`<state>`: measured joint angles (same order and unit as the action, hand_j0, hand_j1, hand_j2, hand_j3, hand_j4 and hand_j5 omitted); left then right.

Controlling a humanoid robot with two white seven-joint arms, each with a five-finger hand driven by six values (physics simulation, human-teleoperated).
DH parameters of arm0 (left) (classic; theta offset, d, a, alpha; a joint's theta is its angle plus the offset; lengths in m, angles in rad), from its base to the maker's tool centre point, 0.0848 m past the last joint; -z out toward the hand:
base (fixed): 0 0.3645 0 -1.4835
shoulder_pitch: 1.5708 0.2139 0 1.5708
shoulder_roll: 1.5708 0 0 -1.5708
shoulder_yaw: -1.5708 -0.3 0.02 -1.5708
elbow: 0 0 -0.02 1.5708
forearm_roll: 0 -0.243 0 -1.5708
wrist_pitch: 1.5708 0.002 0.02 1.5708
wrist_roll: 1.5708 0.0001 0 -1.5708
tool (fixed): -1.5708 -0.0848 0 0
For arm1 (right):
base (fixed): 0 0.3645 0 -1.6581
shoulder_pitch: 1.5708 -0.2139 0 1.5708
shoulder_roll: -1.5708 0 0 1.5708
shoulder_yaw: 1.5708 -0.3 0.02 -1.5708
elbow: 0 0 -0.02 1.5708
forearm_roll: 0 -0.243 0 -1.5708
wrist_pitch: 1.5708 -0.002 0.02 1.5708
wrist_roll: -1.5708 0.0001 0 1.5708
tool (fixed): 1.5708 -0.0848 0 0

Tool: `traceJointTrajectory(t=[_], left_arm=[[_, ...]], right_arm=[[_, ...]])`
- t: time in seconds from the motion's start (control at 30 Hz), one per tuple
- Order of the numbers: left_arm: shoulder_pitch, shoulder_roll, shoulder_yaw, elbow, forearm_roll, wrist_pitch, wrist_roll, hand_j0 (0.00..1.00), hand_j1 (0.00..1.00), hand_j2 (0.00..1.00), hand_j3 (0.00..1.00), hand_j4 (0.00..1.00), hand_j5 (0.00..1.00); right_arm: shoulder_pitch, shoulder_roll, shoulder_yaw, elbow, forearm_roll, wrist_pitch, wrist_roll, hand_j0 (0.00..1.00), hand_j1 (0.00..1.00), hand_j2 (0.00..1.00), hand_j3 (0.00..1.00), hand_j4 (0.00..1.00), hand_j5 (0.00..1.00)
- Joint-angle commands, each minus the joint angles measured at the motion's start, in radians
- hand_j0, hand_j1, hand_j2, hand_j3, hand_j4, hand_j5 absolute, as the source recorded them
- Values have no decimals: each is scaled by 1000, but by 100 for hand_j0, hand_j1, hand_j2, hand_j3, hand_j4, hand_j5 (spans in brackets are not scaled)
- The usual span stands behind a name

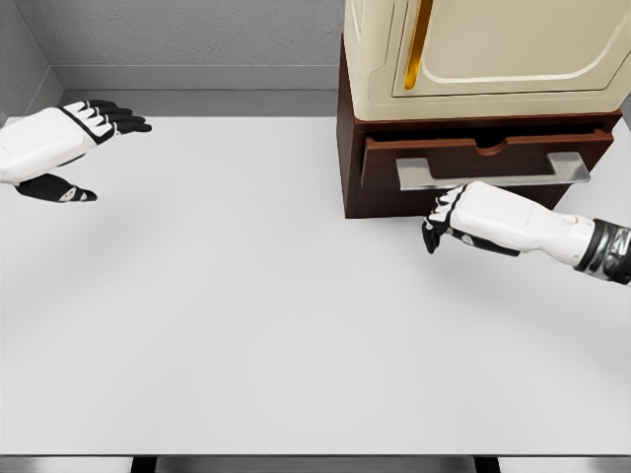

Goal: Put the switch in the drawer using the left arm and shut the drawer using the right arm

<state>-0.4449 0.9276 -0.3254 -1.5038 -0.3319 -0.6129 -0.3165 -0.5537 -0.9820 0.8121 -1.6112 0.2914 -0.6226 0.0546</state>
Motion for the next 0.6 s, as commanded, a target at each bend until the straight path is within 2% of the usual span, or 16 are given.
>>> traceJointTrajectory(t=[0.0, 0.13, 0.27, 0.3, 0.33, 0.57], left_arm=[[0, 2, 3, -1, 7, 2, 1, 100, 100, 100, 100, 100, 100], [0, 0, 2, 2, 7, 2, 1, 100, 100, 100, 100, 100, 100], [0, 0, 3, 2, 7, 2, 1, 100, 100, 100, 100, 100, 100], [0, 0, 2, 2, 7, 2, 1, 100, 100, 100, 100, 100, 100], [0, 0, 3, 2, 7, 2, 1, 100, 100, 100, 100, 100, 100], [0, 0, 3, 2, 7, 2, 1, 100, 100, 100, 100, 100, 100]], right_arm=[[1, -15, -33, -35, -150, 12, -25, 29, 29, 29, 29, 29, 29], [20, -38, -31, -78, -140, 12, -24, 29, 29, 29, 29, 29, 29], [24, -35, -28, -81, -124, 12, -22, 30, 30, 30, 30, 30, 30], [24, -34, -28, -81, -118, 12, -22, 33, 33, 33, 33, 33, 33], [26, -30, -28, -81, -115, 12, -19, 42, 42, 42, 42, 42, 42], [32, -24, -25, -84, -106, 12, -15, 47, 47, 47, 47, 47, 47]])
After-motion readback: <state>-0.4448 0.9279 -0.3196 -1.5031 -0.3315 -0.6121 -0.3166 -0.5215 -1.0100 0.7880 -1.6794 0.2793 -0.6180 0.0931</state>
